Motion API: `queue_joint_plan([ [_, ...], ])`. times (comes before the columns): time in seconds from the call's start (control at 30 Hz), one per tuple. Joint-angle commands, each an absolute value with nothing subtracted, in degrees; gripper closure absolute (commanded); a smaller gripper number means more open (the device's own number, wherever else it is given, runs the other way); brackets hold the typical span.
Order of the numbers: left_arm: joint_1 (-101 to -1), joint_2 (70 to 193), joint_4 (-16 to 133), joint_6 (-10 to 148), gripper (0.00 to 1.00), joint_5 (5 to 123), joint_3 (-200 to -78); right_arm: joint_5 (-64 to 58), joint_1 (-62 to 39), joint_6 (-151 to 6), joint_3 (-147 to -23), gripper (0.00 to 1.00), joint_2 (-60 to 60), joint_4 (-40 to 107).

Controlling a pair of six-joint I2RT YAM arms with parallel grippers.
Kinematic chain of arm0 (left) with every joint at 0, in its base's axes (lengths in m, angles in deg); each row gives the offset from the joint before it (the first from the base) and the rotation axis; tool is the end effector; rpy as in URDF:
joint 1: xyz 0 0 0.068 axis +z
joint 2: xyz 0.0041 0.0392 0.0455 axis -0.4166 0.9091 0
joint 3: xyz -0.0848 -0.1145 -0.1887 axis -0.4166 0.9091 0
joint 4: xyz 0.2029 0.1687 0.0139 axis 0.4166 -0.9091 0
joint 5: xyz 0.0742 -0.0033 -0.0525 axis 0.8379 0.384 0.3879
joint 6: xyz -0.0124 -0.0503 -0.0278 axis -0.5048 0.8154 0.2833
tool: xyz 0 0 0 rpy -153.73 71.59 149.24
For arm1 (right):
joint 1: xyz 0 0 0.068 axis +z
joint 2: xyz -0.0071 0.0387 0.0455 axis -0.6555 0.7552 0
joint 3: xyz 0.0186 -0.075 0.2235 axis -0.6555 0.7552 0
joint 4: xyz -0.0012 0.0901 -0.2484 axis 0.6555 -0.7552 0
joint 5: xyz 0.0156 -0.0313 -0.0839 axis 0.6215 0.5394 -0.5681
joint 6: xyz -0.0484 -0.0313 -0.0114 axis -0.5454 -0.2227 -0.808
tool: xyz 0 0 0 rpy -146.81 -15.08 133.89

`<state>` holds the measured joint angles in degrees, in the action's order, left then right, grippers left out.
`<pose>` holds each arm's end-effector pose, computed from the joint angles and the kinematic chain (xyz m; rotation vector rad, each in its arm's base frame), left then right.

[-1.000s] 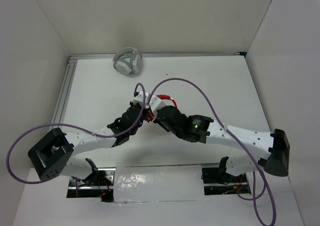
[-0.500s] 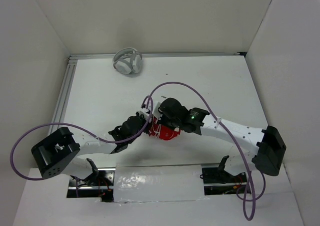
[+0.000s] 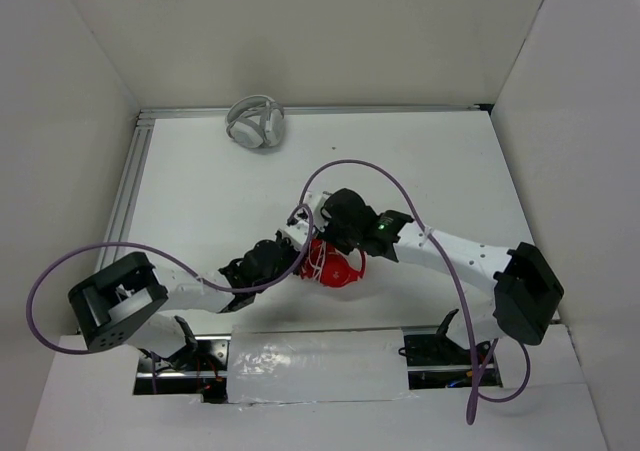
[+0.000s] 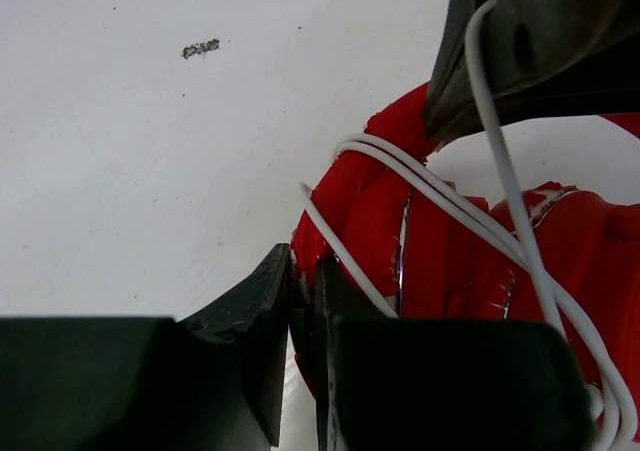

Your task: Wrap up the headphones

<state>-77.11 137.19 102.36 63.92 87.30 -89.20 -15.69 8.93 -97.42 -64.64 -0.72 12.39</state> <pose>0.1773 -0.2124 0.1313 0.5329 1.7336 -0.4953 0.2035 0.2361 0.2009 -1.3074 2.0024 0.1614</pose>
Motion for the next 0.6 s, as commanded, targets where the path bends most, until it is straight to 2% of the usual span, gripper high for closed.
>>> queue_joint_plan([
  [0.0, -80.0, 139.2, 105.0, 60.1, 1.00, 85.5, -90.2, -23.0, 6.4, -97.6, -70.3, 1.00, -2.3, 16.4],
  [0.07, -80.3, 141.4, 104.8, 59.7, 1.00, 87.1, -91.3, -20.6, 6.6, -98.0, -71.5, 0.95, -3.2, 14.2],
  [0.23, -81.4, 143.5, 105.3, 58.6, 1.00, 86.3, -92.4, -15.4, 6.6, -103.1, -68.9, 0.92, -7.2, 14.8],
  [0.57, -81.4, 140.7, 103.8, 56.4, 1.00, 80.5, -91.3, -9.2, -0.4, -105.5, -71.2, 0.86, -6.0, 14.1],
])
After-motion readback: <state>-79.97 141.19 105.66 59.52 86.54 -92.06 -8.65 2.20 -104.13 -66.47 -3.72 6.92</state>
